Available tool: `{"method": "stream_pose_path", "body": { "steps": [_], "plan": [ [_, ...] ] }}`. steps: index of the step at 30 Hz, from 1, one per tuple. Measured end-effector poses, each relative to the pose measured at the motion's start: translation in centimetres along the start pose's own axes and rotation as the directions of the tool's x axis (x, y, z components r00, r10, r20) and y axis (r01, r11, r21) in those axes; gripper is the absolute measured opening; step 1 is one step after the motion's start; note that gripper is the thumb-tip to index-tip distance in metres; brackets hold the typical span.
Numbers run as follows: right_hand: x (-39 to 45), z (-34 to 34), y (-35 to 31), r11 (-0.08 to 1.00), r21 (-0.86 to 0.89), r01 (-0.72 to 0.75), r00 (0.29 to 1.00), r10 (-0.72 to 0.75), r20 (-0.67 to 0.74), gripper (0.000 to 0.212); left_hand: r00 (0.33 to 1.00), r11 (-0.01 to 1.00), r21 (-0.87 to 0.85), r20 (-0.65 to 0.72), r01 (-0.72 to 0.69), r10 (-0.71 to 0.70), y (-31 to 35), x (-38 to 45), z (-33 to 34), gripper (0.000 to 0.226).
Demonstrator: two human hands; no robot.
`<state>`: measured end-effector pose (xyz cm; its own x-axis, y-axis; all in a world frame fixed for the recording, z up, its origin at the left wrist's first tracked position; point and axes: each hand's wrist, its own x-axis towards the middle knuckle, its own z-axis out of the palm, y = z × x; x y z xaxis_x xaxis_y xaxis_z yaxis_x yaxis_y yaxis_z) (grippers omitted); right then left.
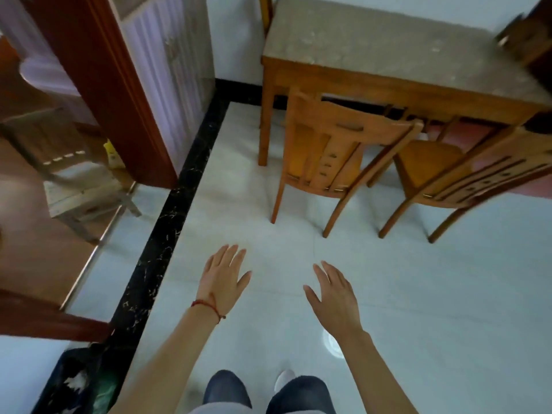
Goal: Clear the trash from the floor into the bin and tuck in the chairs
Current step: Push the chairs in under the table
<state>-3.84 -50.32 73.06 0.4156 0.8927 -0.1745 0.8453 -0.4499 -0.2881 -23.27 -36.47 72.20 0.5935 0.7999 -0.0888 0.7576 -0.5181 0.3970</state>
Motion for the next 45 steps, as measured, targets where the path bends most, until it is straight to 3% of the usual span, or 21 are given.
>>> {"method": "stream_pose_path", "body": {
  "steps": [10, 20, 34, 38, 42, 45],
  "plan": [
    [1.3, -4.9, 9.8, 0.995, 0.035, -0.091, 0.992, 0.094, -0.084, 0.055, 0.993, 0.991, 0.052, 0.006, -0.121, 0.121, 11.1, 5.1, 1.9, 0.055],
    [11.1, -7.8, 10.8, 0.995, 0.063, -0.077, 0.983, 0.086, -0.16, 0.053, 0.986, 0.989, 0.035, -0.079, -0.142, 0.144, 12.9, 16.3, -0.3, 0.052],
    [26.3, -14.7, 10.4, 0.981, 0.167, -0.098, 0.928, 0.151, -0.34, 0.047, 0.973, 0.973, 0.042, -0.038, -0.226, 0.228, 13.8, 33.6, -4.0, 0.057],
    [29.1, -16.0, 11.1, 0.979, 0.172, -0.111, 0.931, 0.163, -0.326, 0.047, 0.969, 0.971, 0.034, -0.053, -0.239, 0.24, 14.7, 36.6, -4.2, 0.057],
    [31.7, -17.5, 12.3, 0.978, 0.183, -0.1, 0.919, 0.161, -0.359, 0.047, 0.976, 0.98, -0.032, -0.099, -0.196, 0.192, 15.6, 39.0, -4.0, 0.055],
    [33.6, -18.2, 13.3, 0.953, 0.262, -0.155, 0.902, 0.244, -0.355, 0.039, 0.991, 0.98, -0.17, -0.104, -0.102, 0.085, 16.2, 40.8, -3.6, 0.053]
  ]
}}
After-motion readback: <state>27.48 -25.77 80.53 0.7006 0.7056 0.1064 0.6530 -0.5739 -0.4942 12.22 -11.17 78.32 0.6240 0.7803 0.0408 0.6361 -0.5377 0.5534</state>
